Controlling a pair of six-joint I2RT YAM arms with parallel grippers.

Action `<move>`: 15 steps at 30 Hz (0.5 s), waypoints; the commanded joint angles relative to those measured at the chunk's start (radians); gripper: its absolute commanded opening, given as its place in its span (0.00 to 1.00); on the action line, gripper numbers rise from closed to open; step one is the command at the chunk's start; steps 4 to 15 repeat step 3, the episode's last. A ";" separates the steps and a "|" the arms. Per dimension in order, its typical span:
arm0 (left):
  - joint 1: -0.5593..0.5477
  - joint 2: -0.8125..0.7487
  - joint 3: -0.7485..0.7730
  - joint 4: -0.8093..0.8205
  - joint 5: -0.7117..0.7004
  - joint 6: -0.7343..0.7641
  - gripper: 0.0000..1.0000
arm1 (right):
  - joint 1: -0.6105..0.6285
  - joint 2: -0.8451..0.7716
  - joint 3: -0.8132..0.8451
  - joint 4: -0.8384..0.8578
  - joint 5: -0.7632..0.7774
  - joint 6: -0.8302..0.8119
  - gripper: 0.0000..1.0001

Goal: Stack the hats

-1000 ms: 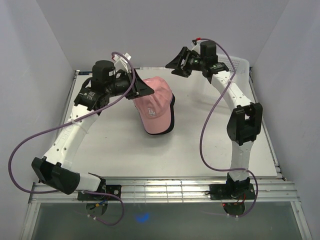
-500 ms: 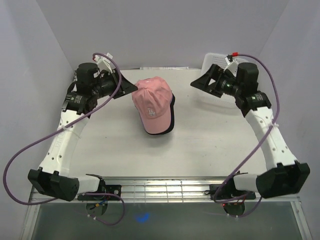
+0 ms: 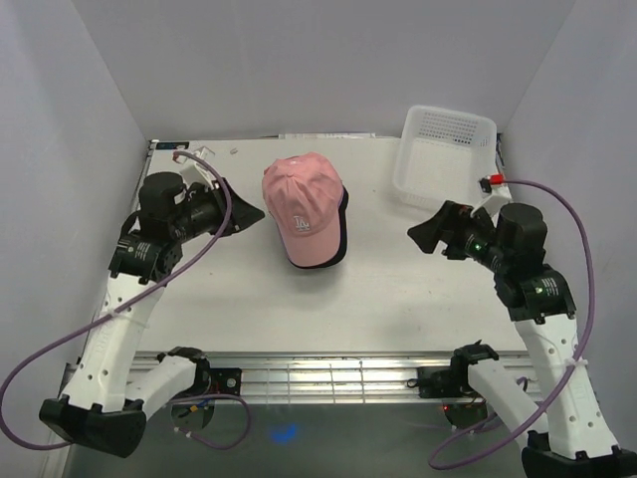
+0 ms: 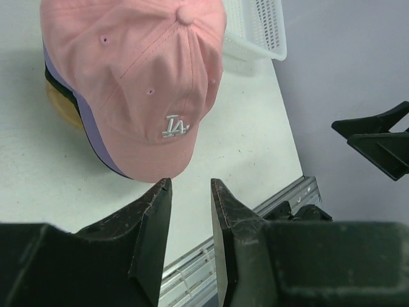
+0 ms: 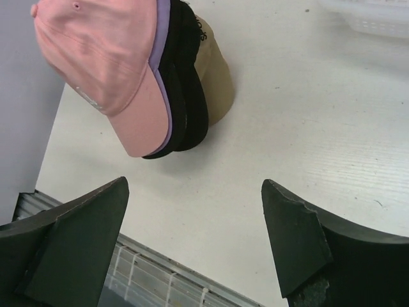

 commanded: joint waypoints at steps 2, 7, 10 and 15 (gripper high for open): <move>0.002 -0.025 -0.042 0.016 0.019 -0.012 0.42 | 0.002 -0.007 0.047 -0.056 0.073 -0.064 0.89; 0.002 -0.026 -0.039 0.017 0.022 -0.012 0.42 | 0.002 -0.007 0.050 -0.055 0.073 -0.066 0.89; 0.002 -0.026 -0.039 0.017 0.022 -0.012 0.42 | 0.002 -0.007 0.050 -0.055 0.073 -0.066 0.89; 0.002 -0.026 -0.039 0.017 0.022 -0.012 0.42 | 0.002 -0.007 0.050 -0.055 0.073 -0.066 0.89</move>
